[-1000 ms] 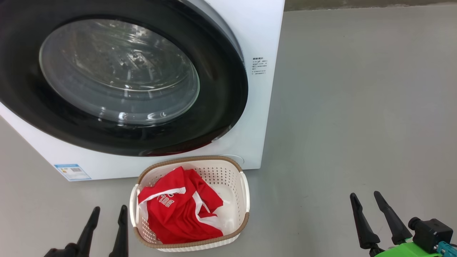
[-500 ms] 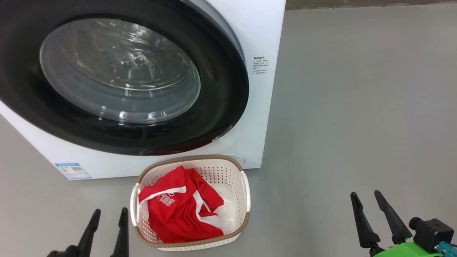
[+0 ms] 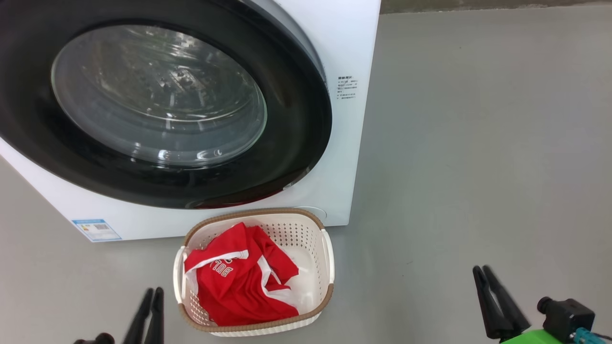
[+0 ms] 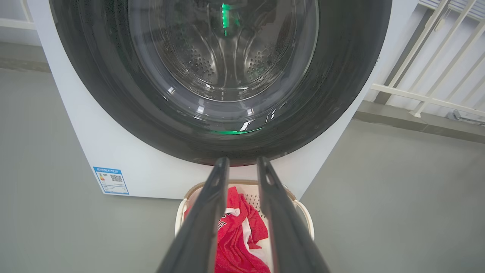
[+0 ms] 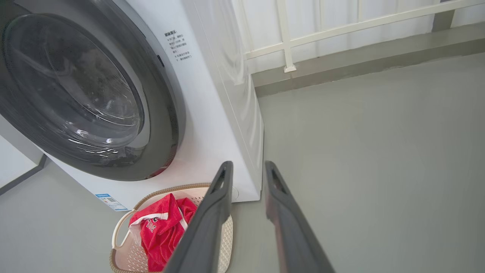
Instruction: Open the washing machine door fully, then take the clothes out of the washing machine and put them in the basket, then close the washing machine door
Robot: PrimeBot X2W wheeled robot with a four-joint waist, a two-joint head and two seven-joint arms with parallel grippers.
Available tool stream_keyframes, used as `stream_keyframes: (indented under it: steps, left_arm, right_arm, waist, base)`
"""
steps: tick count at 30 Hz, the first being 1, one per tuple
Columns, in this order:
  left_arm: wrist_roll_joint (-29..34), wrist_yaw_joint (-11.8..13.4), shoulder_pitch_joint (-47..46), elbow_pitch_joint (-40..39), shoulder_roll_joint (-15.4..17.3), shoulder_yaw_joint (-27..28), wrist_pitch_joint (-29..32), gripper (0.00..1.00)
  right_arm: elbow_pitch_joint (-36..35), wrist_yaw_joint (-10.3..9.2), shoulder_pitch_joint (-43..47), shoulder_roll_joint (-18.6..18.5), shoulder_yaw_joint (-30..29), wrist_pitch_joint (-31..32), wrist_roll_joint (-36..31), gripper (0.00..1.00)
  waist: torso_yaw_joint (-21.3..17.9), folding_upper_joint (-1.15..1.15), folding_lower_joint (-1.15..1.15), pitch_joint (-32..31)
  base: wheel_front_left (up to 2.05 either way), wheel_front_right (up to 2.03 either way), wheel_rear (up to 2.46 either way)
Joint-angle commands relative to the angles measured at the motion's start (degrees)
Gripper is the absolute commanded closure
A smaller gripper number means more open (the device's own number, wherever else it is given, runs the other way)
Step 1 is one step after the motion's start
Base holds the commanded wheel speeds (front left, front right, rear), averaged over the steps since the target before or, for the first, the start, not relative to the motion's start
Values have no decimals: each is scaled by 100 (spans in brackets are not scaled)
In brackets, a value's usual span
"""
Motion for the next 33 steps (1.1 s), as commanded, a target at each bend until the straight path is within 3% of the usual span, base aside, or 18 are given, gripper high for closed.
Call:
stream_keyframes:
  steps: [1,8,13,33]
  left_arm:
    - [-5,0,-1,-11,4,3,2,100]
    - [-397,-2,-35,6,-10,23,112,100]
    - [-693,-4,-73,14,-13,40,193,100]
    - [-1873,-10,-219,22,-24,118,524,100]
  right_arm:
    - [-13,0,0,-2,-2,1,4,100]
    - [-7,0,-41,-1,-21,97,366,100]
    - [-5,-1,-89,-4,-42,171,640,100]
    - [-25,-1,-266,-7,-139,476,1720,100]
  waist:
    - [0,0,0,0]
    - [5,0,13,-33]
    - [9,0,1,-38]
    - [25,0,0,-98]
  base:
    - [0,0,0]
    - [0,0,0]
    - [0,0,0]
    - [0,0,0]
